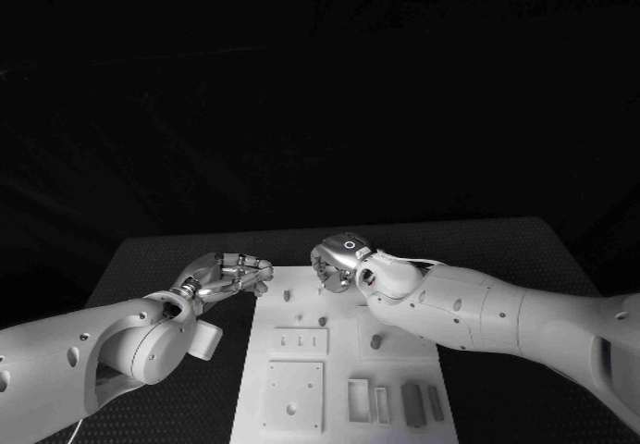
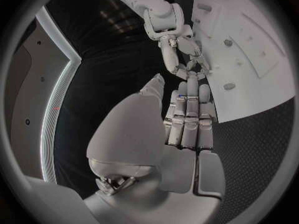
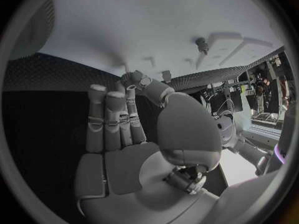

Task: Assemble the parts on the task board

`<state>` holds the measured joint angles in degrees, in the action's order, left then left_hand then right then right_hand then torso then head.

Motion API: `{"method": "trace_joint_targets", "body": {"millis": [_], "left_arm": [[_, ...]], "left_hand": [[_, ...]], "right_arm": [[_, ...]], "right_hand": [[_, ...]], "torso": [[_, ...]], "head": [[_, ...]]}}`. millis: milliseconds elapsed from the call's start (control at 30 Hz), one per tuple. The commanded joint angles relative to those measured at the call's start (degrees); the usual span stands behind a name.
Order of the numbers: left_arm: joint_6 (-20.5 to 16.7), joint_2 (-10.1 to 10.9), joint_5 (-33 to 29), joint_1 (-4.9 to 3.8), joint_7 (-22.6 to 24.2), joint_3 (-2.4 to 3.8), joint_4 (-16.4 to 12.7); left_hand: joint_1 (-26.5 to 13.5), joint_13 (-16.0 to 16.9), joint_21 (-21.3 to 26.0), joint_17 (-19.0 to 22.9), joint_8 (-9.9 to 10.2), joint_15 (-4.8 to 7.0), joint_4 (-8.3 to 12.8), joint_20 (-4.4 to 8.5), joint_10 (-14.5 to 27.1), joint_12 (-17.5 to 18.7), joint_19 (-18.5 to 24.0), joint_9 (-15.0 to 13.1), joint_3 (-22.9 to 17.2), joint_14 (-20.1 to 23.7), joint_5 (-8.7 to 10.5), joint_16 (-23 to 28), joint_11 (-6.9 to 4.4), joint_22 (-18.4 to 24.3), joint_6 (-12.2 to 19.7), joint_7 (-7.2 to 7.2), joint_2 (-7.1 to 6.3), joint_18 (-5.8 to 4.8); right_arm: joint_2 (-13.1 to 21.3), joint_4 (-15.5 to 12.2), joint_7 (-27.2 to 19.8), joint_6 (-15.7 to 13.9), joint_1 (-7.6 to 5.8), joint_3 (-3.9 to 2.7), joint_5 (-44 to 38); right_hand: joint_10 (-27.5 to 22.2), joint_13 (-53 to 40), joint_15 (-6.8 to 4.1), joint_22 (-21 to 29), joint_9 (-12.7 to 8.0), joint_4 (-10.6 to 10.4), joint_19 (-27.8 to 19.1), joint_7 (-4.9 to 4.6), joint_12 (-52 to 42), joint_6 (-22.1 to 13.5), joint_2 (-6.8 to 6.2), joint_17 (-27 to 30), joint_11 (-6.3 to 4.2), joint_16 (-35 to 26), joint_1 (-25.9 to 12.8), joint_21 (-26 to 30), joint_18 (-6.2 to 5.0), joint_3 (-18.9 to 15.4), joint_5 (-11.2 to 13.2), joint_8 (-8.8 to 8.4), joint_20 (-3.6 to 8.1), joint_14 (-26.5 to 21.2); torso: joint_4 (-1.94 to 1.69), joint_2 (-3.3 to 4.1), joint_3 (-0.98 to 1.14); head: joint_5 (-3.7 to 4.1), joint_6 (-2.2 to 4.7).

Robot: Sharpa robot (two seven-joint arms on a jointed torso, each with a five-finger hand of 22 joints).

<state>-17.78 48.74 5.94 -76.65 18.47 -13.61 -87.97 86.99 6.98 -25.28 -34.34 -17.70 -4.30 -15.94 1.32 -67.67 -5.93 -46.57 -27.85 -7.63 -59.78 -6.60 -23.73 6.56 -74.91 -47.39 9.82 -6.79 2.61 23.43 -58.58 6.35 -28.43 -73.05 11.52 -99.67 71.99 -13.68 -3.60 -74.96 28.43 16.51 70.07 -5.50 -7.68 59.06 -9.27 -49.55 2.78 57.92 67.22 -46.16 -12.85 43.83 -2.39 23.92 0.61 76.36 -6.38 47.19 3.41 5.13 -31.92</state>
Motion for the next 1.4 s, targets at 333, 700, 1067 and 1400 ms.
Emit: {"method": "trace_joint_targets", "body": {"millis": [333, 700, 1067, 1400], "left_arm": [[0.8, -0.1, -0.2, -0.09, 0.3, 0.05, 0.0], [0.8, 0.0, -0.2, -0.09, 0.2, 0.05, 0.0], [0.9, 0.0, -0.2, -0.09, 0.2, 0.05, 0.1], [0.9, -0.2, -0.2, -0.08, 0.2, 0.04, 0.3]], "left_hand": [[0.5, 0.0, -0.2, -0.1, 0.3, -0.09, -0.4, 0.01, 0.1, 0.4, 0.5, -0.1, 0.0, 0.2, 0.40, 0.3, 0.48, -0.7, -0.1, 0.36, 0.14, 1.12], [0.5, 0.0, -0.2, -0.1, 0.3, -0.09, -0.4, 0.01, 0.0, 0.4, 0.5, -0.1, 0.1, 0.2, 0.40, 0.3, 0.47, -0.7, -0.1, 0.35, 0.16, 1.12], [0.5, 0.0, -0.2, -0.2, 0.3, -0.09, -0.5, 0.00, 0.0, 0.5, 0.5, -0.1, 0.1, 0.1, 0.41, 0.3, 0.46, -0.7, -0.1, 0.35, 0.17, 1.12], [0.6, 0.0, -0.2, -0.2, 0.4, -0.09, -0.5, 0.00, 0.0, 0.5, 0.5, -0.1, 0.2, 0.1, 0.41, 0.4, 0.45, -0.7, -0.1, 0.35, 0.20, 1.12]], "right_arm": [[0.2, 0.3, 0.6, 3.4, 0.52, 0.33, -0.9], [0.4, -0.1, 0.6, 3.5, 0.62, 0.33, -0.9], [0.6, -0.5, 0.7, 3.4, 0.64, 0.33, -1.0], [0.7, -0.5, 0.7, 3.6, 0.73, 0.33, -1.0]], "right_hand": [[4.3, -0.2, -0.55, -1.2, 0.1, 0.0, -0.3, 0.02, 0.2, 0.4, -0.05, 0.1, -0.54, 0.3, 0.7, -0.3, -2.15, 0.5, -0.4, 0.28, -0.04, -1.1], [4.3, -0.4, -0.57, -1.2, 0.2, 0.0, -0.4, 0.04, 0.3, 0.5, -0.10, 0.1, -0.56, 0.4, 0.7, -0.4, -2.15, 0.6, -0.4, 0.24, -0.04, -1.1], [4.3, -0.5, -0.58, -1.2, 0.2, 0.0, -0.4, 0.05, 0.3, 0.5, -0.12, 0.2, -0.57, 0.4, 0.7, -0.5, -2.15, 0.7, -0.4, 0.20, -0.04, -1.1], [4.4, -0.6, -0.59, -1.2, 0.3, 0.0, -0.4, 0.06, 0.3, 0.5, -0.14, 0.2, -0.58, 0.5, 0.6, -0.6, -2.15, 0.7, -0.4, 0.17, -0.03, -1.1]], "torso": [[0.01, 0.08, 0.03], [-0.02, 0.13, 0.01], [-0.08, 0.14, -0.02], [-0.03, 0.18, -0.02]], "head": [[-0.01, -0.03], [-0.10, 0.04], [-0.02, -0.16], [0.03, -0.30]]}}
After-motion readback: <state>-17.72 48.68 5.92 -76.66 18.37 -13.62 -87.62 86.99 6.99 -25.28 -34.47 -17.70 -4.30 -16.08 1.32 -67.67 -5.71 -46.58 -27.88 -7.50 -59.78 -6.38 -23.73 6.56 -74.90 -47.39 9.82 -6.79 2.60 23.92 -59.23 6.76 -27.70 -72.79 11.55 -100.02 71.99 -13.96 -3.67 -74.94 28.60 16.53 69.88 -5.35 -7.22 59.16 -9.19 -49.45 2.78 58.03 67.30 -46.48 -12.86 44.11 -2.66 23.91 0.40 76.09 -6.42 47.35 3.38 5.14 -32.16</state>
